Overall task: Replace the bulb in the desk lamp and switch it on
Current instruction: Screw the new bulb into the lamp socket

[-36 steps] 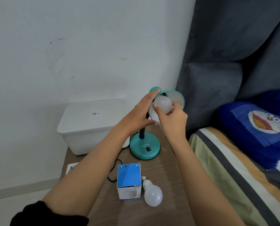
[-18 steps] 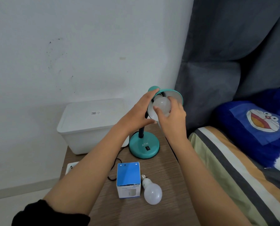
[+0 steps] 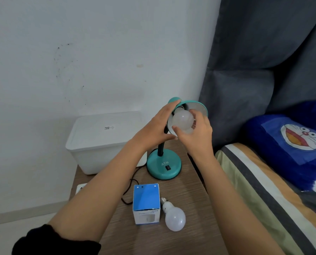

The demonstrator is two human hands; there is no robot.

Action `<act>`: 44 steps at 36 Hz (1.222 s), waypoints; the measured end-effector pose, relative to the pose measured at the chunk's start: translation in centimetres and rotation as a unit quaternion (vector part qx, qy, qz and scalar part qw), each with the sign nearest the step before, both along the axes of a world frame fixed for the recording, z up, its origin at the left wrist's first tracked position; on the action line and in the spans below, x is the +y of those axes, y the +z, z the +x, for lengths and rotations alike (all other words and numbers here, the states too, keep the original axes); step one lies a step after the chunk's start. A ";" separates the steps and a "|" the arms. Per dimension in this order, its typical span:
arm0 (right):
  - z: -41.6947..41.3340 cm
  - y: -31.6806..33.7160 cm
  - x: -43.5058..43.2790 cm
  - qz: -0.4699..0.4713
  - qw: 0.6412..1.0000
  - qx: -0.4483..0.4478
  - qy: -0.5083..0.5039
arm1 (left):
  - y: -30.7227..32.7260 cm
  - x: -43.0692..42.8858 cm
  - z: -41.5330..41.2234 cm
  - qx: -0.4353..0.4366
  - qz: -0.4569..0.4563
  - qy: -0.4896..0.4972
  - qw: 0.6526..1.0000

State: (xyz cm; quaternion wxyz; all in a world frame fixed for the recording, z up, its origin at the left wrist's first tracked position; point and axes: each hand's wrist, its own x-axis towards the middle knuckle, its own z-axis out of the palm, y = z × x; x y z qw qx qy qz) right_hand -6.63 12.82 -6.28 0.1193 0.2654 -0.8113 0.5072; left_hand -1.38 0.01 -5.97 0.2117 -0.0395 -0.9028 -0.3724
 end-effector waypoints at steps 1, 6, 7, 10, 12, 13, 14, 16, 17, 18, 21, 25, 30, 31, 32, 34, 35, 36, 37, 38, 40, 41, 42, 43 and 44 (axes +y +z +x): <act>-0.1 -0.1 0.1 0.012 1.000 0.008 0.002 | 0.0 0.0 0.0 0.000 0.000 0.001 1.000; -0.2 -0.2 0.3 0.027 0.999 0.035 -0.006 | 0.1 0.1 0.0 -0.005 0.000 0.000 1.000; -0.3 -0.3 0.2 0.029 0.999 0.039 -0.009 | 0.1 0.2 0.0 -0.005 0.000 0.000 1.000; -0.3 -0.3 0.1 0.036 0.998 0.041 -0.015 | 0.0 0.2 0.0 -0.007 -0.003 0.001 1.000; -0.3 -0.3 0.0 0.035 0.998 0.042 -0.016 | 0.0 0.2 -0.1 -0.006 -0.005 0.003 1.000; -0.3 -0.3 0.0 0.031 0.999 0.041 -0.016 | 0.0 0.2 -0.1 -0.005 -0.005 0.003 1.000; -0.3 -0.3 -0.1 0.027 0.999 0.039 -0.016 | 0.0 0.2 -0.1 -0.005 -0.004 0.004 1.000; -0.3 -0.3 -0.1 0.018 0.999 0.032 -0.016 | 0.0 0.1 -0.1 -0.005 -0.002 0.006 1.000; -0.3 -0.3 -0.2 0.014 0.999 0.029 -0.014 | 0.0 0.1 -0.1 -0.005 -0.003 0.007 1.000; -0.3 -0.3 -0.2 0.009 0.999 0.028 -0.012 | 0.0 0.1 -0.1 -0.005 -0.006 0.010 1.000; -0.2 -0.3 -0.2 -0.002 1.000 0.014 -0.010 | 0.1 0.1 -0.1 -0.010 -0.016 0.013 1.000; -0.1 0.1 -0.2 0.002 1.000 -0.013 -0.004 | 0.5 0.4 0.0 -0.028 -0.027 0.014 0.999; -0.2 0.8 0.4 0.027 0.999 -0.031 0.015 | 1.3 1.1 0.5 -0.058 -0.044 0.020 0.997; -0.2 0.9 0.5 0.032 0.999 -0.033 0.017 | 1.5 1.2 0.7 -0.064 -0.048 0.024 0.996; -0.2 1.2 0.6 0.037 0.999 -0.034 0.018 | 1.7 1.3 0.9 -0.071 -0.053 0.028 0.996; -0.1 1.7 0.7 0.045 0.998 -0.040 0.019 | 2.1 1.5 1.2 -0.083 -0.065 0.040 0.994; 0.0 1.9 0.7 0.049 0.997 -0.046 0.021 | 2.3 1.6 1.4 -0.089 -0.073 0.047 0.992; 0.2 2.1 0.7 0.052 0.997 -0.052 0.023 | 2.5 1.7 1.5 -0.094 -0.080 0.052 0.991; 0.3 2.3 0.7 0.054 0.997 -0.057 0.024 | 2.7 1.8 1.7 -0.099 -0.085 0.057 0.990; 0.5 2.4 0.8 0.056 0.996 -0.060 0.025 | 2.8 2.0 1.9 -0.103 -0.086 0.060 0.989; 0.8 2.4 0.8 0.055 0.996 -0.062 0.027 | 3.2 2.3 2.2 -0.109 -0.085 0.066 0.988; 1.0 2.4 0.9 0.053 0.996 -0.063 0.027 | 3.3 2.5 2.2 -0.111 -0.084 0.070 0.988; 1.1 2.4 0.9 0.051 0.996 -0.065 0.028 | 3.4 2.7 2.3 -0.112 -0.084 0.074 0.987; 1.1 2.4 1.0 0.047 0.996 -0.069 0.027 | 3.5 2.8 2.3 -0.114 -0.084 0.078 0.987; 1.2 2.4 1.0 0.043 0.996 -0.073 0.025 | 3.5 3.0 2.3 -0.114 -0.085 0.080 0.987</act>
